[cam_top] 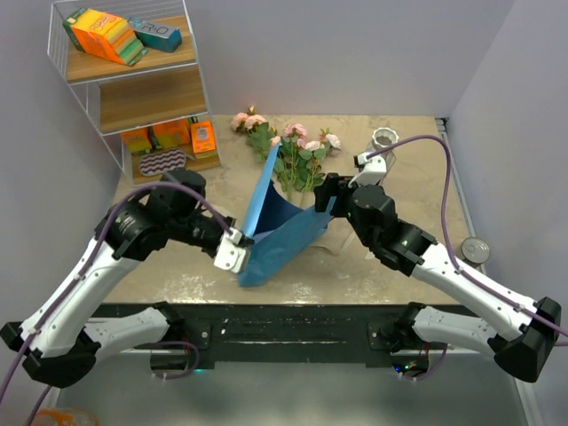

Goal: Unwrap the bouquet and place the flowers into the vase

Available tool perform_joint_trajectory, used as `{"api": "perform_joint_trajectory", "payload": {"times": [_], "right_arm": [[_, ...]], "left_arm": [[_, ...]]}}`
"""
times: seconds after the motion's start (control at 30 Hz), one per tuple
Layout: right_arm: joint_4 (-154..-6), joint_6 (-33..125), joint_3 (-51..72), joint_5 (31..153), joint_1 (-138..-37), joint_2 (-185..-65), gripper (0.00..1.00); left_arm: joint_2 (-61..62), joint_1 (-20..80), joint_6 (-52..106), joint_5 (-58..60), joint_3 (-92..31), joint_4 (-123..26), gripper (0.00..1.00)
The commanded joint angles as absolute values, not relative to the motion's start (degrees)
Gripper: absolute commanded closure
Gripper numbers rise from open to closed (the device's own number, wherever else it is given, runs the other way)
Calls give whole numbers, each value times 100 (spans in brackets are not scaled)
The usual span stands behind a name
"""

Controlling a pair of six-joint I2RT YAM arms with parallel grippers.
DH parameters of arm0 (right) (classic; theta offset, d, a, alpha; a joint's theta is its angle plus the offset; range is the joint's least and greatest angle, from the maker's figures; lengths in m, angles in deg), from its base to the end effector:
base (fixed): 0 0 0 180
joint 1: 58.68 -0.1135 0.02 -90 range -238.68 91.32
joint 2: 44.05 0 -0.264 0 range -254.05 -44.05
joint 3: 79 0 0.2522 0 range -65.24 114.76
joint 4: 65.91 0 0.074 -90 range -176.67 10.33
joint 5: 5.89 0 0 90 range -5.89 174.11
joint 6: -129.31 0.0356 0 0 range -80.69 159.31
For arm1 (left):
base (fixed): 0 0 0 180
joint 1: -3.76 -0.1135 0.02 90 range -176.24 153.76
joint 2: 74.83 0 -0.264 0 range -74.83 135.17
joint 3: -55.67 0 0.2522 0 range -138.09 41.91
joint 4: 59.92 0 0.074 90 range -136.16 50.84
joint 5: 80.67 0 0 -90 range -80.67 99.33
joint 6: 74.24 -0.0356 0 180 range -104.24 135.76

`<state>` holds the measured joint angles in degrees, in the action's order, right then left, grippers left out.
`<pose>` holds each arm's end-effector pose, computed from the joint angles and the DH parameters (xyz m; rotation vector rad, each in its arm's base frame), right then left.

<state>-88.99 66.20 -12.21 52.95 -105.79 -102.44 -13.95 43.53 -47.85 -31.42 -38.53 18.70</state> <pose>0.1715 0.1576 0.3487 0.0642 1.8086 0.4278 0.1183 -0.1287 0.4109 1.9151 1.0891 -0.6065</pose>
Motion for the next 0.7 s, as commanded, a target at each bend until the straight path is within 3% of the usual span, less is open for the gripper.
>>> {"api": "perform_joint_trajectory", "payload": {"times": [0.0,0.23,0.67], "right_arm": [[-8714,6418,-1048,5641,-10553,-10118,21],[-8864,6286,-1180,6239,-10544,-10030,29],[-8882,6084,-1294,6908,-10553,-10355,25]], "left_arm": [[-2094,4463,-5665,-2557,-3377,2327,100],[-2736,4463,-6413,-2460,-3201,2925,100],[-3685,4454,-6501,-1669,-3007,2934,100]]}}
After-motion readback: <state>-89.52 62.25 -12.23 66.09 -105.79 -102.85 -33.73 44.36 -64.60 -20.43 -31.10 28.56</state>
